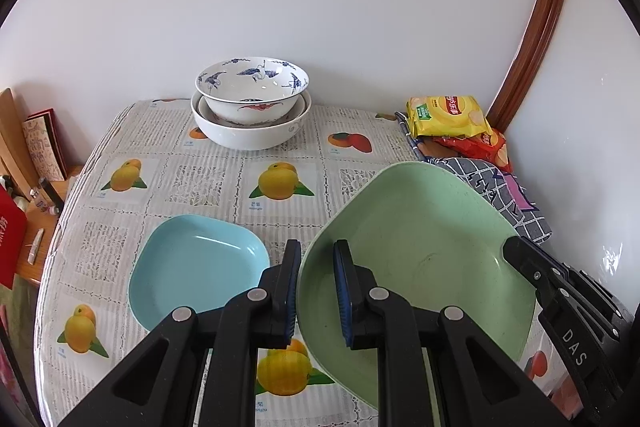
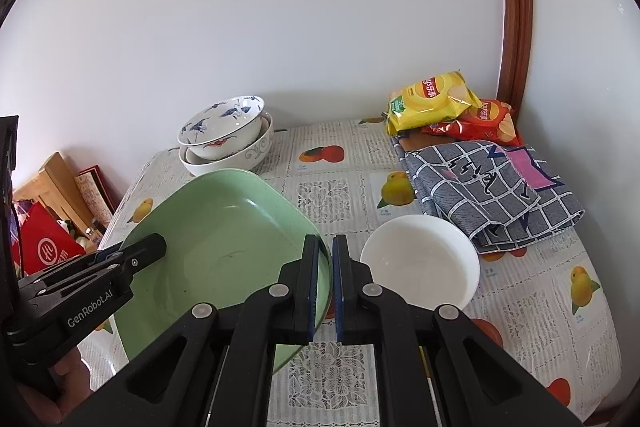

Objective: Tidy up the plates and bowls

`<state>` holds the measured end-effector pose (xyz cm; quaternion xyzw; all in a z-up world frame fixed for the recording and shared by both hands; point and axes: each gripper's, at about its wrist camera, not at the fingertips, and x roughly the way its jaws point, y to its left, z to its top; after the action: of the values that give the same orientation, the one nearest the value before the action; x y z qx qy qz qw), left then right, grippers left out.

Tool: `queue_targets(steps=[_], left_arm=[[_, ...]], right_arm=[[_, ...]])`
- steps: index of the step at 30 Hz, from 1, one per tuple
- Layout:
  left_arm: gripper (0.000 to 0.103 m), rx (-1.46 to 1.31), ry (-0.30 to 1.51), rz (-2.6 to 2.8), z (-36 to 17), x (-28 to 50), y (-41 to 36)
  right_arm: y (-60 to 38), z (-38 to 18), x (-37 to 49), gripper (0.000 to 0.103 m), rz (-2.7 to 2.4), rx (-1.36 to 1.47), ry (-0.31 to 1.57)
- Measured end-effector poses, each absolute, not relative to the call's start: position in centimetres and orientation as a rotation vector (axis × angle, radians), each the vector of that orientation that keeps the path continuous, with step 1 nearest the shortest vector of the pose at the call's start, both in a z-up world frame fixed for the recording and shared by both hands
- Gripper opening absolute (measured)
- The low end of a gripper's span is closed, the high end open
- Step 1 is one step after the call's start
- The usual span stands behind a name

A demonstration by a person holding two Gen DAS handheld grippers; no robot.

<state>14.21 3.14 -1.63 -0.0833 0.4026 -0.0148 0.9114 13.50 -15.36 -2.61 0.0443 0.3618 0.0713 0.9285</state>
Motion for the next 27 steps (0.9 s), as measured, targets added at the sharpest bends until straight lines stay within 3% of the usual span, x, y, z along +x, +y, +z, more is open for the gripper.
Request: queue_targets(steps=[27], left_arm=[[0.016,-0.185,0.833,0.054,-1.6,13.4,7.0]], right_arm=[[-11.2,-3.2,14.1,0.007,0.220,0.083,0.753]])
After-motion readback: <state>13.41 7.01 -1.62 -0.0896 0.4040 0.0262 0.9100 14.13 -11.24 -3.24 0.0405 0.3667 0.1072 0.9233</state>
